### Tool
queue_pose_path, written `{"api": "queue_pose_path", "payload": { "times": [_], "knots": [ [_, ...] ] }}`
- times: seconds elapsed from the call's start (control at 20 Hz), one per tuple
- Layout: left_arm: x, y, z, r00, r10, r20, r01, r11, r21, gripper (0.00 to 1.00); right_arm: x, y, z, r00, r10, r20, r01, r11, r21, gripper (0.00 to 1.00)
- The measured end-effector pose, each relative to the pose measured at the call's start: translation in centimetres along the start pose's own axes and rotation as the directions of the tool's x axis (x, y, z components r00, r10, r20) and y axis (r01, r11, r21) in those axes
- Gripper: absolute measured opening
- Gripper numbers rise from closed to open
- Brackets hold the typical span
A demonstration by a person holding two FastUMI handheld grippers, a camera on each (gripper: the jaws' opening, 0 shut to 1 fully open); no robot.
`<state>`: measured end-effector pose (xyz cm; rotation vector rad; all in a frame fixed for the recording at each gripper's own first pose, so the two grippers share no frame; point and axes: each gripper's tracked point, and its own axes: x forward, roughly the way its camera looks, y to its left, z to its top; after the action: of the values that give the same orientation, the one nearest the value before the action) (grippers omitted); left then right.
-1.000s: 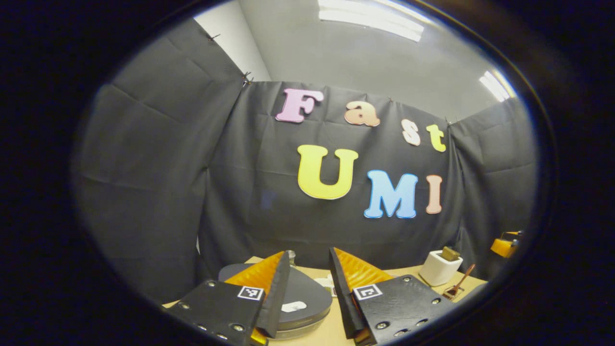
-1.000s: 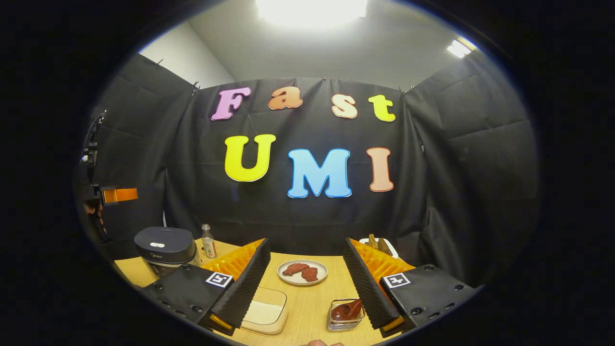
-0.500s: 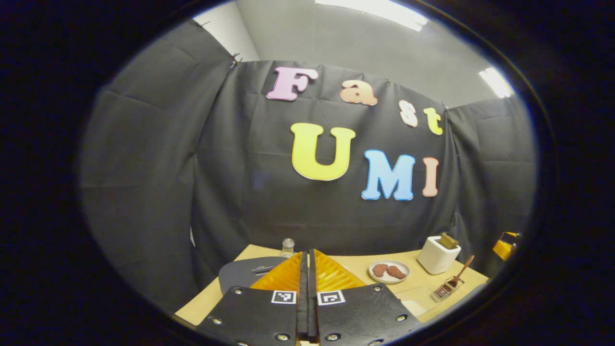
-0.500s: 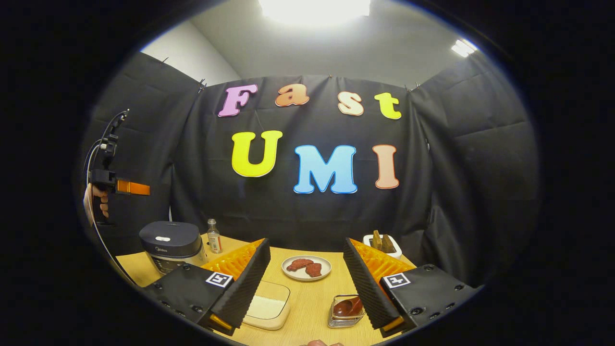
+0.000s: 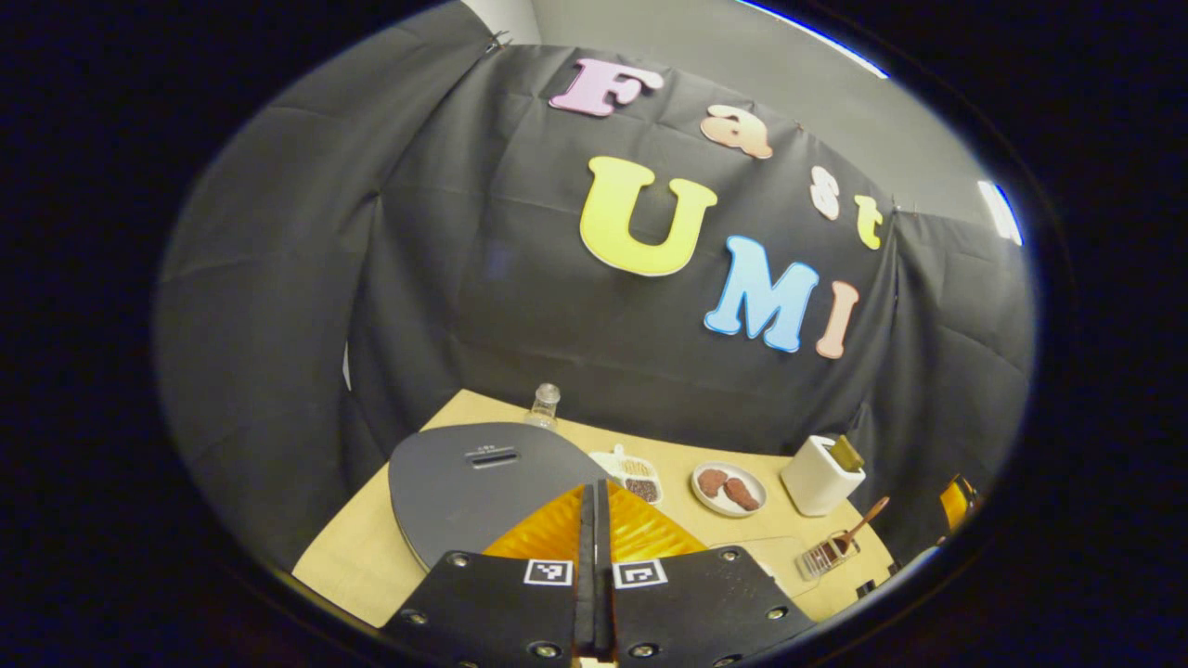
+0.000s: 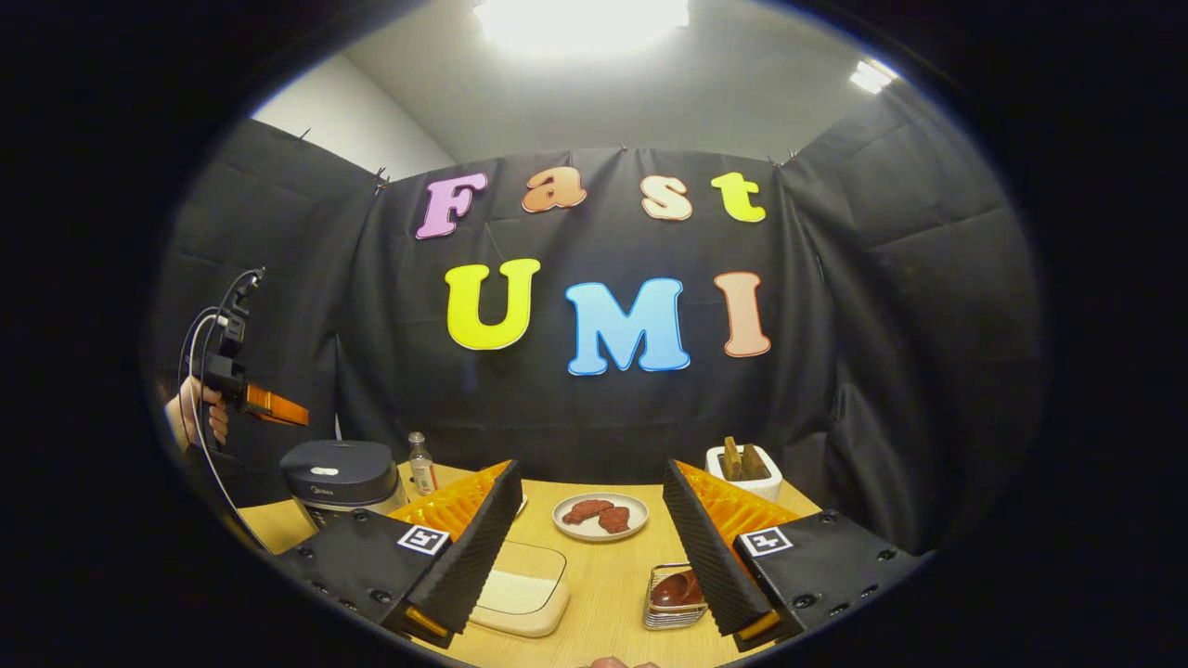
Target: Close the left gripper, press the button to open the rice cooker; take a wooden spoon from the chopstick holder with the right hand, scoop a spoonful of rice and pour it into the rice cooker, then put the wooden spoon back into the chopstick holder.
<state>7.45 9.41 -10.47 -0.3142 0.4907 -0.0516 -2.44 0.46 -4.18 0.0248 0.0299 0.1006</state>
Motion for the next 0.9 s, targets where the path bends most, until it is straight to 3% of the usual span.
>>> {"api": "queue_pose_path", "payload": {
  "times": [0.4, 0.9],
  "knots": [
    [2.7, 1.1, -4.5, 0.991, 0.058, -0.121, -0.050, 0.996, 0.074, 0.00, 0.5, -0.3, -0.9, 1.000, -0.001, -0.001, 0.001, 1.000, -0.014, 0.98],
    [3.9, 1.2, -7.4, 0.975, 0.139, -0.175, -0.096, 0.968, 0.230, 0.00, 0.4, -1.7, -1.1, 0.999, 0.004, 0.038, -0.006, 0.999, 0.045, 0.95]
  ]
}}
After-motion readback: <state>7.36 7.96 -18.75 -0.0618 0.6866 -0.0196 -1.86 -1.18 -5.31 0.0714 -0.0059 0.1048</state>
